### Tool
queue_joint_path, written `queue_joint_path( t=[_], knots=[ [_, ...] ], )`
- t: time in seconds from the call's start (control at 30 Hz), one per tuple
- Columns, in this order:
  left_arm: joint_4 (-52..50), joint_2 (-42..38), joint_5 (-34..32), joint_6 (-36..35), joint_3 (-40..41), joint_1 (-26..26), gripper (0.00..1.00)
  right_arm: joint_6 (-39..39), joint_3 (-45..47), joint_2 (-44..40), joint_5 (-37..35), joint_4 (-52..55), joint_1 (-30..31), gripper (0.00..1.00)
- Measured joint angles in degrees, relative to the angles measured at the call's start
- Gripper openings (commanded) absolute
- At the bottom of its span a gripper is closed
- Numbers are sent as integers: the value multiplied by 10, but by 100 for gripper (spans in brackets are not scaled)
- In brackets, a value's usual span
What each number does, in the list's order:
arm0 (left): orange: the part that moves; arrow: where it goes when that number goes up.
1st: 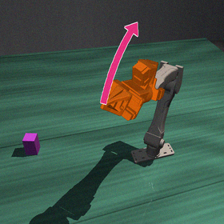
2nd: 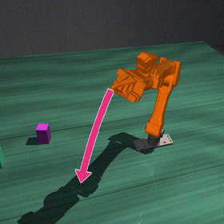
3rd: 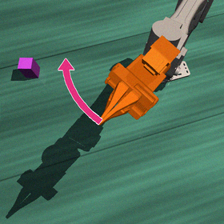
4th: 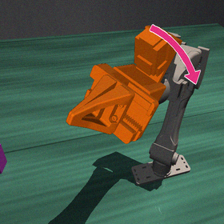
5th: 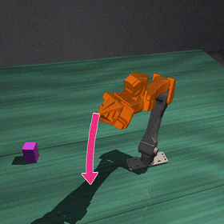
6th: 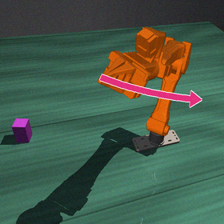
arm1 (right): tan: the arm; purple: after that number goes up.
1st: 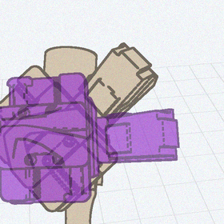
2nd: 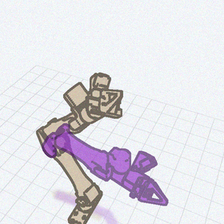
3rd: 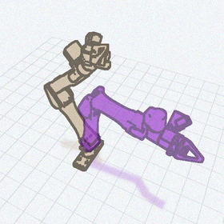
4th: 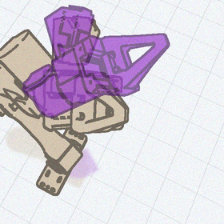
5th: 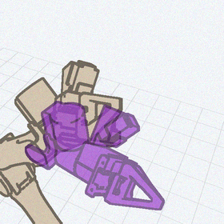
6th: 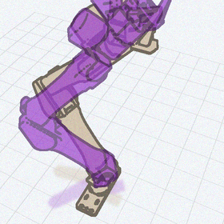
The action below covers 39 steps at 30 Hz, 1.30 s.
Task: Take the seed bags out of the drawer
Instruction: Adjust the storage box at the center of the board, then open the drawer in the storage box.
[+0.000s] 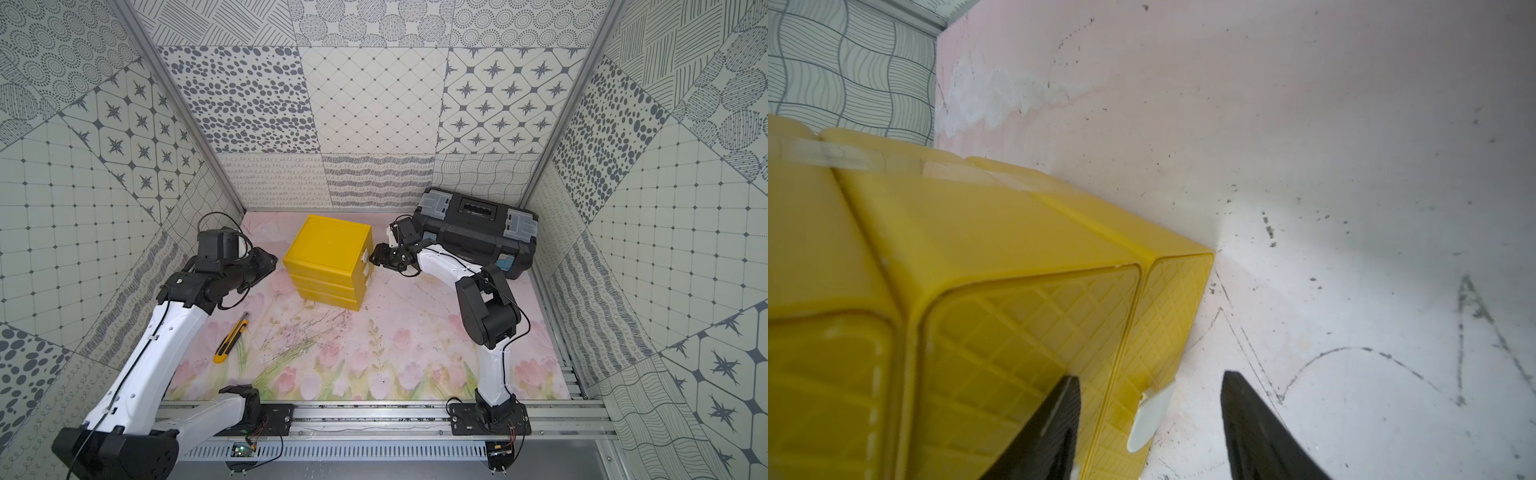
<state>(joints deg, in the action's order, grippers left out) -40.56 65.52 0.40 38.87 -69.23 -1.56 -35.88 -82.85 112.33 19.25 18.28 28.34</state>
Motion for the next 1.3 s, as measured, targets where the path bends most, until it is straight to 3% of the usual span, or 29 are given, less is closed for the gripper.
queue_joint_path(
  t=[0.23,0.53,0.83,0.97,1.2,1.3],
  knots=[
    [48,120,43,4,-30,61,32,-15,92,-71,16,-28,-38,61],
    [103,210,102,6,-32,37,30,-32,135,-139,45,-65,-37,57],
    [140,155,128,17,54,-8,30,-38,203,-245,42,-65,-38,60],
    [136,123,126,18,82,-18,38,-46,224,-284,43,-68,-46,64],
    [84,69,108,8,34,-18,52,-70,229,-296,65,-88,-49,65],
    [66,60,105,1,-7,-18,53,-75,221,-290,73,-91,-45,65]
  ],
)
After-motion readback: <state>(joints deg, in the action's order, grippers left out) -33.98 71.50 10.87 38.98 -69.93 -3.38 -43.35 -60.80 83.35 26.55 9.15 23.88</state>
